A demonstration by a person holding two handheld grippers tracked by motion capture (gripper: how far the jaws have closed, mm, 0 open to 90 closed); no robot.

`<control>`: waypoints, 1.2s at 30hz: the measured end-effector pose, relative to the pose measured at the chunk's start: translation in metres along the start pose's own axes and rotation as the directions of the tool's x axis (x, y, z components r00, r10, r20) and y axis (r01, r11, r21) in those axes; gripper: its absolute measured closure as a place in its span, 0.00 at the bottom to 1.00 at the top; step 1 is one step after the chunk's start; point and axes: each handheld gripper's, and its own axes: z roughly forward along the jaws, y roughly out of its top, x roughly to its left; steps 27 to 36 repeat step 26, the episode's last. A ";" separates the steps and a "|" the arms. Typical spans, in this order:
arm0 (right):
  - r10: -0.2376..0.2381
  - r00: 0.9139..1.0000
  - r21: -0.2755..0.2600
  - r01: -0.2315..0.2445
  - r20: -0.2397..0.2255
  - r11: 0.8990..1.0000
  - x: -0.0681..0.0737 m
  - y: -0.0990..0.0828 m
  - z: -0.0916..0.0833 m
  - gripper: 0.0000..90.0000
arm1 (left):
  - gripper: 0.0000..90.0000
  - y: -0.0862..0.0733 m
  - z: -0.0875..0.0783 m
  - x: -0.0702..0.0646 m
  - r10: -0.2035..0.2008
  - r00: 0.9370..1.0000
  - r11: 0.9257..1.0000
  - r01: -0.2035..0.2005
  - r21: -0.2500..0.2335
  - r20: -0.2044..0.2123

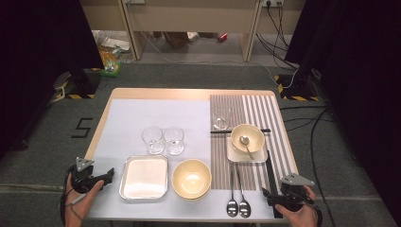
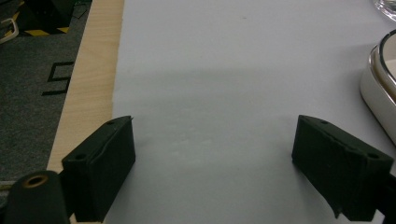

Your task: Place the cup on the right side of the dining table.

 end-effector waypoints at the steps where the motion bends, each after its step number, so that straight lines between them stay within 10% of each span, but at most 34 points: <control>1: 0.001 1.000 0.000 -0.001 0.000 1.000 0.000 0.000 0.000 0.20 | 0.14 0.000 0.000 0.000 0.000 1.000 1.000 0.000 0.000 0.000; 36: 0.007 1.000 -0.004 -0.007 0.002 1.000 0.001 -0.001 0.000 0.20 | 0.14 0.000 0.000 0.000 -0.001 1.000 1.000 0.001 0.004 0.002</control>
